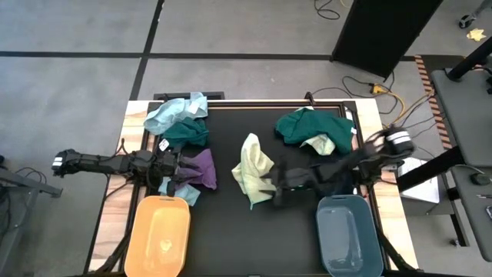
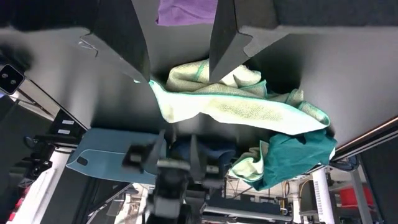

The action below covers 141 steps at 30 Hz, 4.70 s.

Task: Sort microfiber towel by color & place in baskets
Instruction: Put the bottom light green microfiber towel into the blue bin, then put the light green microfiber towel into the blue bin

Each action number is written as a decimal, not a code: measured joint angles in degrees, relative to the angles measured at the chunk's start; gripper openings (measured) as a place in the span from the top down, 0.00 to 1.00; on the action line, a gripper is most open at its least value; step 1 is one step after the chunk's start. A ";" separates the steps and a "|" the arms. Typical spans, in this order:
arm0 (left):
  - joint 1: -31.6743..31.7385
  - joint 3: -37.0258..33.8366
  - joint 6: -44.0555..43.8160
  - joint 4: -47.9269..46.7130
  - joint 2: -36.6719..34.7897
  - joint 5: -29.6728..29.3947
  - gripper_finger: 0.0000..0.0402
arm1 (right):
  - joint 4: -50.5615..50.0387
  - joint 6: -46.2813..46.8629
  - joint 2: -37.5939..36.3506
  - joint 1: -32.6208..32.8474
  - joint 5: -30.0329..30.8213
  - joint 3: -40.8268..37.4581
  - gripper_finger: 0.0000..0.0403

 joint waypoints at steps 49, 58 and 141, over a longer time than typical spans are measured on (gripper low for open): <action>-0.01 0.00 0.00 -0.04 0.06 -0.01 0.62 | -121.67 73.13 -9.67 33.54 -21.38 58.33 0.95; 0.01 0.00 -0.01 0.15 0.12 -0.06 0.62 | -115.00 89.05 -14.56 43.47 -21.71 43.48 0.95; -0.01 0.00 0.01 0.20 0.39 0.01 0.62 | -73.67 60.51 -21.56 -21.17 17.72 -1.91 0.94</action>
